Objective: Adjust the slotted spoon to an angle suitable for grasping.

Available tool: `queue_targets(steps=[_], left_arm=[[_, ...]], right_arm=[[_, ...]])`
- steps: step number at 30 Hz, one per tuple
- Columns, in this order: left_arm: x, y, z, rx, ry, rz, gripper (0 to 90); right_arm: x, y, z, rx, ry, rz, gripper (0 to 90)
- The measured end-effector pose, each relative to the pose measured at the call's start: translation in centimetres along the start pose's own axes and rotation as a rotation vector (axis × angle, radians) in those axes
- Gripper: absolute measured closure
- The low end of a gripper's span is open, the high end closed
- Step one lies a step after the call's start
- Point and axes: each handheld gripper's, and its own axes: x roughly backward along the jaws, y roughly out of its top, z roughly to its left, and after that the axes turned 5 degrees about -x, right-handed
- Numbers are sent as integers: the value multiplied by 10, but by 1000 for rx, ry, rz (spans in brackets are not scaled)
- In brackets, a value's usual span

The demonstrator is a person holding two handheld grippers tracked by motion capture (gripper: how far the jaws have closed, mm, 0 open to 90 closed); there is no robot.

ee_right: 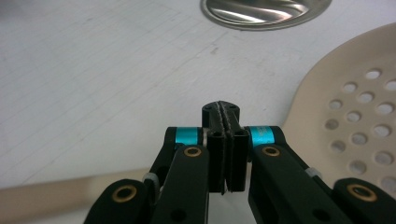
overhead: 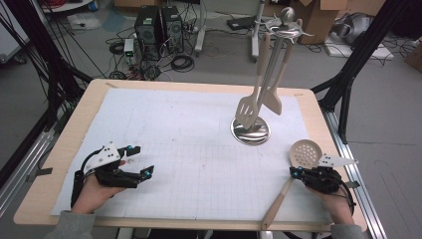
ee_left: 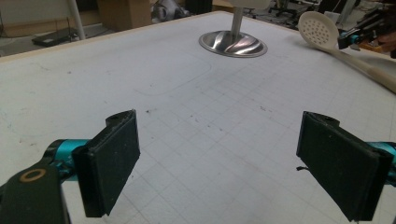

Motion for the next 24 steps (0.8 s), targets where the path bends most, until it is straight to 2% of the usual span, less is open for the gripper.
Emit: queue_targets(steps=[3,6,10,13,18,24], left_arm=[[-3,0,-1,-1,-6,5,136],[-5,1,-2,-4,-11,4,136],[-8,2,-3,-5,-13,7,136],[-10,2,-2,-9,-19,6,136],[-11,3,-2,-9,-23,2,136],[-13,3,-2,-9,-25,7,136]], right_arm=[[9,-7,12,38,20,-9,897],[14,-17,29,77,36,10,897],[17,-27,46,110,63,8,897],[16,-32,58,137,77,27,897],[14,-36,67,151,94,55,897],[13,-45,70,150,98,80,897]])
